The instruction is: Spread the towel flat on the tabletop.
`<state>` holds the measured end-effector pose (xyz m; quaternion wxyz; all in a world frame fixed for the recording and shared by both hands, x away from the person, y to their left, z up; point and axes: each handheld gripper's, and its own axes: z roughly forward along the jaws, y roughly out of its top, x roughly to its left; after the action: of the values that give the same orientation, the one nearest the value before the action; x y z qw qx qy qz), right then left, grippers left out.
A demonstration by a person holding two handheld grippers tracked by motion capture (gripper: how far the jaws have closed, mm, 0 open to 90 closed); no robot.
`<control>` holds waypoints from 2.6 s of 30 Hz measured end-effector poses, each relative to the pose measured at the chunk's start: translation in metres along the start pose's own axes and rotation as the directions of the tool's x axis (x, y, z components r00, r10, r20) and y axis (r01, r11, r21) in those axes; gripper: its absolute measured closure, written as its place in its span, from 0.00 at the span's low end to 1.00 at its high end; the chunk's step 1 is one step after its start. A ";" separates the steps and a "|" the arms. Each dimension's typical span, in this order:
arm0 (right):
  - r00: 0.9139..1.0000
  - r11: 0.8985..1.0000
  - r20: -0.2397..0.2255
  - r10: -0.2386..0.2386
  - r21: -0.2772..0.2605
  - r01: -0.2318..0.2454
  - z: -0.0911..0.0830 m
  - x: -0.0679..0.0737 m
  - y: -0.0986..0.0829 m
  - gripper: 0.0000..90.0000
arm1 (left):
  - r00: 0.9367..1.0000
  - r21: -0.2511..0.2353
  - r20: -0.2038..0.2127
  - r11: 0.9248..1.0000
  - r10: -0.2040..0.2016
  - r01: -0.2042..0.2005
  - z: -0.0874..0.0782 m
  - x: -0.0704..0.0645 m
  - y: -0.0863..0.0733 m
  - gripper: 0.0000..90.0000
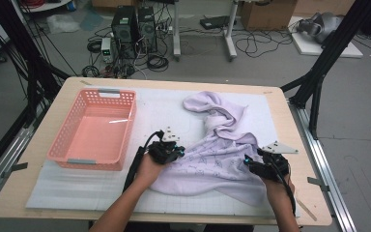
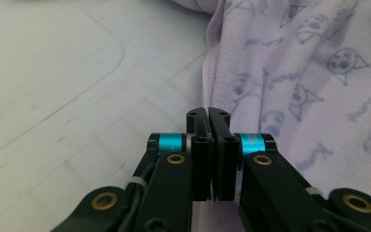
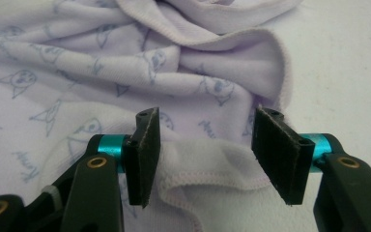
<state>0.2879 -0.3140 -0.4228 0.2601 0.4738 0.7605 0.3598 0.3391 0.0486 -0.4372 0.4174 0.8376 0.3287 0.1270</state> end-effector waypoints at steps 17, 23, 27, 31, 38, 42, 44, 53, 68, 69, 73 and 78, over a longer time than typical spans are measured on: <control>0.973 0.978 -0.100 -0.209 -0.013 0.209 0.032 0.034 0.031 0.49 | 0.997 -0.055 -0.012 0.996 -0.074 0.073 -0.057 0.006 -0.043 0.68; 0.954 0.957 -0.113 -0.277 0.059 0.285 0.050 0.035 0.040 0.93 | 0.996 -0.106 -0.009 0.991 -0.088 0.087 -0.043 0.014 -0.020 0.61; 0.984 0.981 -0.034 -0.173 0.085 0.175 0.038 0.008 0.031 0.94 | 0.998 -0.129 -0.007 0.990 -0.066 0.065 -0.034 0.015 -0.002 0.61; 0.991 0.984 0.074 -0.114 0.144 0.103 0.027 -0.017 0.014 0.94 | 0.998 -0.157 0.012 0.986 -0.054 0.055 -0.023 0.012 0.014 0.63; 0.997 0.997 0.046 -0.058 0.060 0.055 0.017 -0.023 0.005 0.74 | 0.998 -0.175 0.069 0.984 0.000 0.012 0.001 -0.003 0.037 0.70; 0.998 0.999 0.048 -0.050 0.017 0.049 0.011 -0.024 0.008 0.73 | 0.992 -0.145 0.114 0.989 0.047 -0.031 0.019 -0.012 0.045 0.81; 0.998 0.999 0.045 -0.052 0.013 0.052 0.010 -0.023 0.007 0.73 | 0.990 -0.128 0.132 0.991 0.051 -0.034 0.029 -0.016 0.048 0.82; 0.998 0.998 0.028 -0.056 0.014 0.056 0.011 -0.022 0.005 0.72 | 0.989 -0.065 0.138 0.997 0.061 -0.052 0.059 -0.030 0.062 0.83; 0.996 0.996 -0.033 -0.080 -0.042 0.078 0.011 -0.004 0.017 0.71 | 0.988 -0.099 0.063 0.984 -0.143 0.149 0.020 0.017 0.034 0.95; 0.994 0.994 -0.046 -0.095 -0.059 0.092 0.011 0.000 0.021 0.71 | 0.988 -0.100 0.059 0.983 -0.146 0.151 0.019 0.019 0.031 0.95; 0.975 0.984 -0.158 -0.157 -0.107 0.141 0.020 0.024 0.035 0.70 | 0.986 -0.108 0.053 0.980 -0.159 0.164 0.015 0.021 0.029 0.95; 0.945 0.971 -0.233 -0.232 -0.105 0.212 0.041 0.050 0.045 0.69 | 0.982 -0.124 0.057 0.975 -0.178 0.184 0.013 0.023 0.029 0.95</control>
<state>0.3217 -0.2435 -0.4149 0.2223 0.3267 0.8204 0.4132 0.3756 0.0426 -0.4236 0.4877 0.7782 0.3853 0.0904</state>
